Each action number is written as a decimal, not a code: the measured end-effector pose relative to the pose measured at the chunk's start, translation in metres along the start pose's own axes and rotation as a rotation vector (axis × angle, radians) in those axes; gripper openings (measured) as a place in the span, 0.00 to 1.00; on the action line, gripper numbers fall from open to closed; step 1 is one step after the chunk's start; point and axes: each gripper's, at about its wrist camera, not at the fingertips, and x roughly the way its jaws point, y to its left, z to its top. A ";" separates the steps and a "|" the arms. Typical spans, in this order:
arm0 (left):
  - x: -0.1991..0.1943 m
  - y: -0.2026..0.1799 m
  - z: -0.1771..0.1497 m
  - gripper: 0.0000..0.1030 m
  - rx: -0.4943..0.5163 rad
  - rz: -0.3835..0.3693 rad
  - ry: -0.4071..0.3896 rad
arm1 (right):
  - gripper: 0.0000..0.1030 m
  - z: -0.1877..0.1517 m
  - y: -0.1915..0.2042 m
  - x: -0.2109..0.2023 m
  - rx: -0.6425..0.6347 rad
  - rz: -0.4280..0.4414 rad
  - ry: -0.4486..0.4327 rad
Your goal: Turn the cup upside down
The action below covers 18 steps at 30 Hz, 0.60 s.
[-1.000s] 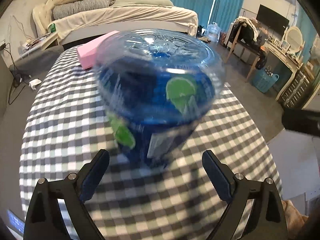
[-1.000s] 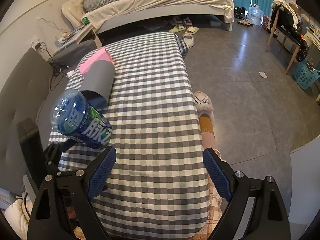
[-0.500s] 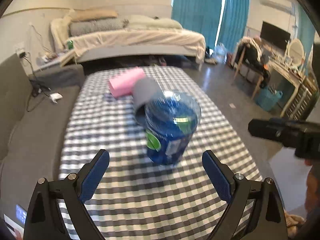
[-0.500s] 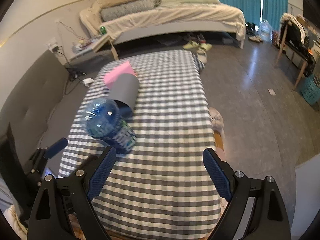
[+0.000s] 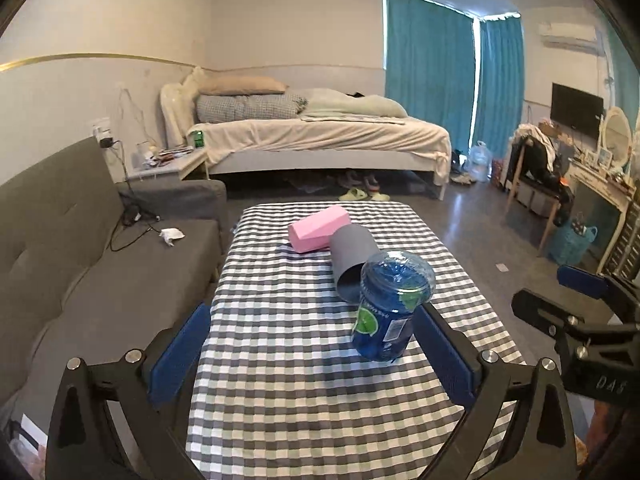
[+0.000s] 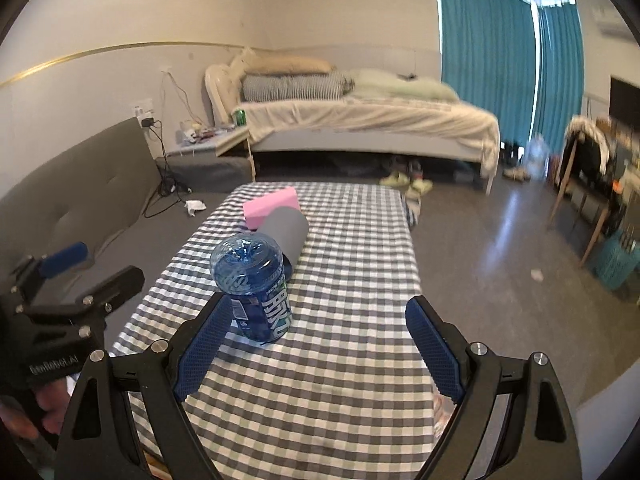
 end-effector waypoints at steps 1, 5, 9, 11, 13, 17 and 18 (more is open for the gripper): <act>0.001 0.001 -0.002 1.00 -0.004 0.000 0.005 | 0.89 -0.004 0.003 0.001 -0.011 0.008 0.000; 0.001 0.002 -0.015 1.00 -0.001 -0.001 0.036 | 0.93 -0.012 0.013 0.004 -0.054 0.022 0.008; -0.003 0.000 -0.019 1.00 0.014 0.015 0.030 | 1.00 -0.012 0.007 0.007 -0.025 0.017 0.001; -0.003 0.003 -0.019 1.00 -0.002 0.017 0.034 | 1.00 -0.014 0.004 0.006 -0.013 0.014 0.004; -0.003 0.003 -0.021 1.00 -0.010 0.022 0.040 | 1.00 -0.014 0.003 0.007 -0.008 0.013 0.005; -0.004 0.002 -0.022 1.00 -0.004 0.025 0.038 | 1.00 -0.016 0.003 0.005 -0.006 0.012 0.003; -0.005 0.002 -0.022 1.00 0.000 0.025 0.037 | 1.00 -0.016 0.002 0.005 -0.004 0.012 0.004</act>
